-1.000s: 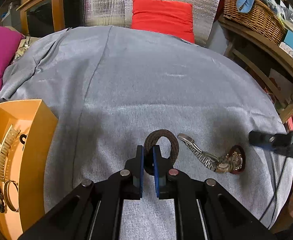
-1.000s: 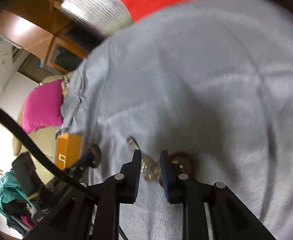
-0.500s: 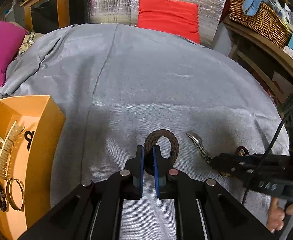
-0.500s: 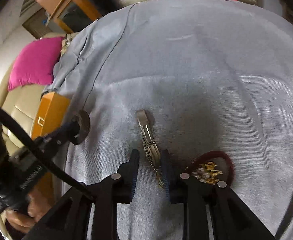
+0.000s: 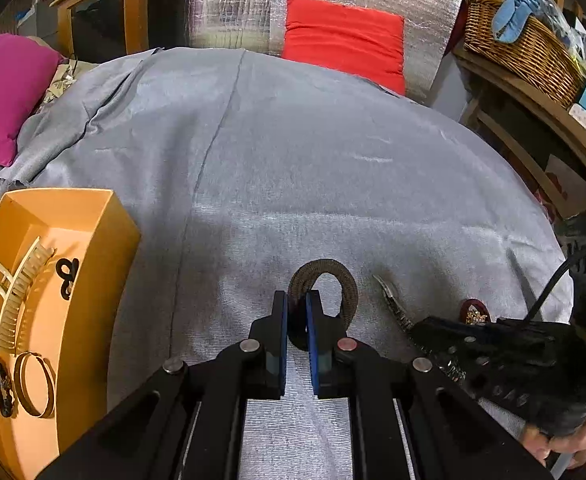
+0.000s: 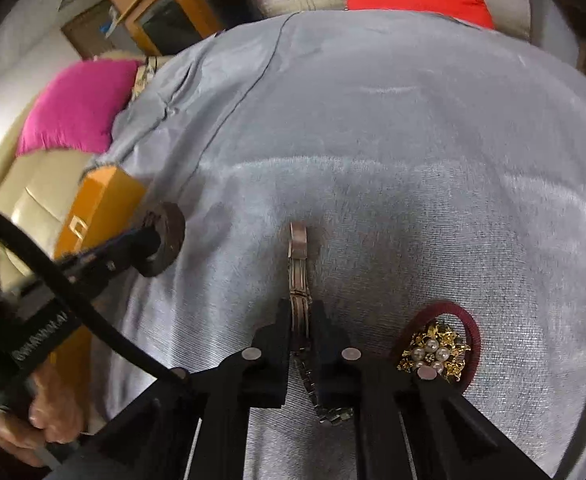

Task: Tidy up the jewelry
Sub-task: 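Grasp the silver watch with the right tool and lift it while the left tool holds the brown hair tie, then carry the brown hair tie in the left tool while the right tool carries the watch to the box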

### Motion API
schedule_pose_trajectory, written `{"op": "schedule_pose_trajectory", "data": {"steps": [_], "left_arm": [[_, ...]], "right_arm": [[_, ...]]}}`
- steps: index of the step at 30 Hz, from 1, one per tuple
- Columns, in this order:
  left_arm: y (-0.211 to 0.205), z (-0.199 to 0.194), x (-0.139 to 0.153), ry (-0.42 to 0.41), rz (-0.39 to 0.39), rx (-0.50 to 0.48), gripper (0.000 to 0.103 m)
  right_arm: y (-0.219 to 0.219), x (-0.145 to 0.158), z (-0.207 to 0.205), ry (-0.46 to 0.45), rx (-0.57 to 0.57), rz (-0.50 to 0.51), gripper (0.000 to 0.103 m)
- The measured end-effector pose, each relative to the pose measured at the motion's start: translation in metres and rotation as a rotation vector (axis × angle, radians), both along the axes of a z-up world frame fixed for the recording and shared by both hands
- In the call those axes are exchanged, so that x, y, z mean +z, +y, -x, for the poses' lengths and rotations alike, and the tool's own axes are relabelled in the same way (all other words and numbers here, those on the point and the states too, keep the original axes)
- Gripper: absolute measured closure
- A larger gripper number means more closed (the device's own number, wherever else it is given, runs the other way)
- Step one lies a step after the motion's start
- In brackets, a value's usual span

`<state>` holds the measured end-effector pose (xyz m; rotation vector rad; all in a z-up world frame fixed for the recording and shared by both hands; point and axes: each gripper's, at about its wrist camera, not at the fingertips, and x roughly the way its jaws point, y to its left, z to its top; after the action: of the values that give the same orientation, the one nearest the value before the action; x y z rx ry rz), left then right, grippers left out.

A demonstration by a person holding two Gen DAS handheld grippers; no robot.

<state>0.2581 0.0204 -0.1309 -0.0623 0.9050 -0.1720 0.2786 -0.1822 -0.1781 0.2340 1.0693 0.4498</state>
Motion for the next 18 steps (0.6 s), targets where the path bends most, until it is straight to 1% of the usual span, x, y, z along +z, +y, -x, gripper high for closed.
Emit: {"op": "schedule_pose_trajectory", "data": {"steps": [3,7,8,9,12,18], "left_arm": [[0.002,0.002,0.003,-0.007,0.006,0.004,0.094],[0.002,0.006,0.007,-0.026,0.0,0.002,0.094],[0.002,0.008,0.009,-0.031,0.002,0.001,0.094],[0.002,0.01,0.01,-0.018,0.007,-0.002,0.094],[0.002,0.018,0.017,-0.046,-0.005,-0.002,0.094],[0.003,0.045,0.042,-0.138,-0.03,0.001,0.094]], "right_arm": [[-0.013,0.005,-0.002,0.016,-0.029,-0.115,0.093],[-0.025,0.01,-0.005,0.03,-0.06,-0.22,0.093],[-0.026,0.012,-0.004,0.032,-0.064,-0.234,0.093],[-0.028,0.013,-0.003,0.033,-0.07,-0.246,0.093],[-0.028,0.019,-0.001,0.029,-0.073,-0.28,0.093],[-0.022,0.042,0.012,-0.011,-0.061,-0.332,0.093]]}}
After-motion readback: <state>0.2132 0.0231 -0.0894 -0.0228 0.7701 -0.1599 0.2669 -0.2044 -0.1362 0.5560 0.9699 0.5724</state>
